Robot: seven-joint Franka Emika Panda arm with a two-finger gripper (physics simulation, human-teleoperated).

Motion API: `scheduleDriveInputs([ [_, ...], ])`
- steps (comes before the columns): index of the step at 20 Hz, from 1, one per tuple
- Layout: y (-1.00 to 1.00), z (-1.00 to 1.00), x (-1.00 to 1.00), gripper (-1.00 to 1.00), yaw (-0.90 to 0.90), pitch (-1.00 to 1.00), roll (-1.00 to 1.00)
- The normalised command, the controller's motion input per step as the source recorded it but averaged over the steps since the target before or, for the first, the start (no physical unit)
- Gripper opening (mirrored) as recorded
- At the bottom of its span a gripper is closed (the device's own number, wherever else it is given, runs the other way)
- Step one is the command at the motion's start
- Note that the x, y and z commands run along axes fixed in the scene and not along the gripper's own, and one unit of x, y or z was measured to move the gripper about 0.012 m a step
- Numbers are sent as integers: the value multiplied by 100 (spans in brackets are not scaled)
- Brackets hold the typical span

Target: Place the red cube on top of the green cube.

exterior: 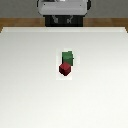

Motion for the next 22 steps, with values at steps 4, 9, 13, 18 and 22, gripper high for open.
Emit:
scheduleDriveInputs([
  [4, 0, 0, 0, 100, 0, 0, 0],
  [9, 0, 0, 0, 100, 0, 0, 0],
  [13, 0, 0, 50, 100, 0, 0, 0],
  [18, 0, 0, 80, 100, 0, 0, 0],
  [22, 0, 0, 75, 100, 0, 0, 0],
])
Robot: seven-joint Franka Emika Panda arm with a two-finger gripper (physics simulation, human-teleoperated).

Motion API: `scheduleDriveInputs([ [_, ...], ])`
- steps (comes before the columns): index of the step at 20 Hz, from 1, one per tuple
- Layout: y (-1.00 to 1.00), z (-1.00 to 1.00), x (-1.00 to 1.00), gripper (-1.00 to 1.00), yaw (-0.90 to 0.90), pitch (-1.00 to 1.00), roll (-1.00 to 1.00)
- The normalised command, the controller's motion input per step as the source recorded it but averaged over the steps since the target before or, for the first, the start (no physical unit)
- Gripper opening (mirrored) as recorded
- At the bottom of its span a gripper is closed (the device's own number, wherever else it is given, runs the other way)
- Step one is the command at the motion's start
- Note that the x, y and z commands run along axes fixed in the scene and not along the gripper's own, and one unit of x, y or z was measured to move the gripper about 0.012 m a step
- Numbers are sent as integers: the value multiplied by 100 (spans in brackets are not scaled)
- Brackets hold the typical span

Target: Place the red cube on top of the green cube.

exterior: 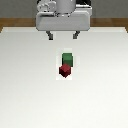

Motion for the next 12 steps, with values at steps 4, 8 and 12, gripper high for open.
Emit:
scheduleDriveInputs([
  [4, 0, 0, 25, 100, 0, 0, 0],
  [8, 0, 0, 0, 100, -23, 0, 0],
  [12, 0, 0, 0, 100, -82, 0, 0],
])
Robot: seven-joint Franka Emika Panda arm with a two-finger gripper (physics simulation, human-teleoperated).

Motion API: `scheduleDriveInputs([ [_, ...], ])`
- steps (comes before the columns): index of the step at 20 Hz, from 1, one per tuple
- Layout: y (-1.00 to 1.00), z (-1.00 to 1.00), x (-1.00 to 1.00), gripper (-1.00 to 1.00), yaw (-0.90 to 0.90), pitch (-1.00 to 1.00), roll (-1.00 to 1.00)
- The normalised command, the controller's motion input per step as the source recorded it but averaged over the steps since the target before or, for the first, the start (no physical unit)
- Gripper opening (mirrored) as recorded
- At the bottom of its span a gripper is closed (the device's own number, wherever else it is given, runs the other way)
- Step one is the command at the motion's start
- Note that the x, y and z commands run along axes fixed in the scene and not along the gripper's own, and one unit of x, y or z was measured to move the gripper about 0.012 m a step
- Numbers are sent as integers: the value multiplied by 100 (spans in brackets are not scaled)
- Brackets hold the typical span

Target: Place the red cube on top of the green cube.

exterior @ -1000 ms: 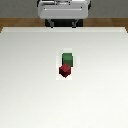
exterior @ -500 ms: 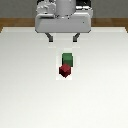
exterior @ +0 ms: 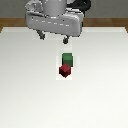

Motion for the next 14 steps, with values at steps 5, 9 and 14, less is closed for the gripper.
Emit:
scheduleDriveInputs([
  [5, 0, 0, 0, 100, -33, 0, 0],
  [9, 25, 0, 0, 100, 0, 0, 0],
  [14, 40, 0, 0, 100, 0, 0, 0],
])
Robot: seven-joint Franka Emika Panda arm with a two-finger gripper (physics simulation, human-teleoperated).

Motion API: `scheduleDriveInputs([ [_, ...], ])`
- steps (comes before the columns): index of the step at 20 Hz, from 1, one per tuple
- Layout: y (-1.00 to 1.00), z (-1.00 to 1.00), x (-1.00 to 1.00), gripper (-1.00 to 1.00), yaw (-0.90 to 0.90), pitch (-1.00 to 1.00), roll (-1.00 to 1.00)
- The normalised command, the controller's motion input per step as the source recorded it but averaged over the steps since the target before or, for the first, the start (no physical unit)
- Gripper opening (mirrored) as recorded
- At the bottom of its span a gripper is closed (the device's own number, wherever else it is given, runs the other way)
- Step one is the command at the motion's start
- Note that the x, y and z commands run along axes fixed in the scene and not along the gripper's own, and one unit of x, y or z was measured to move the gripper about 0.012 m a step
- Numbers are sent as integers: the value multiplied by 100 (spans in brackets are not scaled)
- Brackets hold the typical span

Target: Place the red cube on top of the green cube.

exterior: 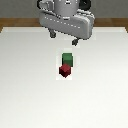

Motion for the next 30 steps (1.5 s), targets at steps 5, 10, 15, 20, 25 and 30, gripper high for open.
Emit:
scheduleDriveInputs([
  [5, 0, 0, 20, 100, 0, 0, 0],
  [10, 0, -40, 0, 100, 0, 0, 0],
  [15, 0, -100, 0, 100, 0, 0, 0],
  [20, 0, -100, 0, 100, 0, 0, 0],
  [25, 0, -40, 0, 100, 0, 0, 0],
  [30, 0, 0, 0, -100, 0, 0, 0],
])
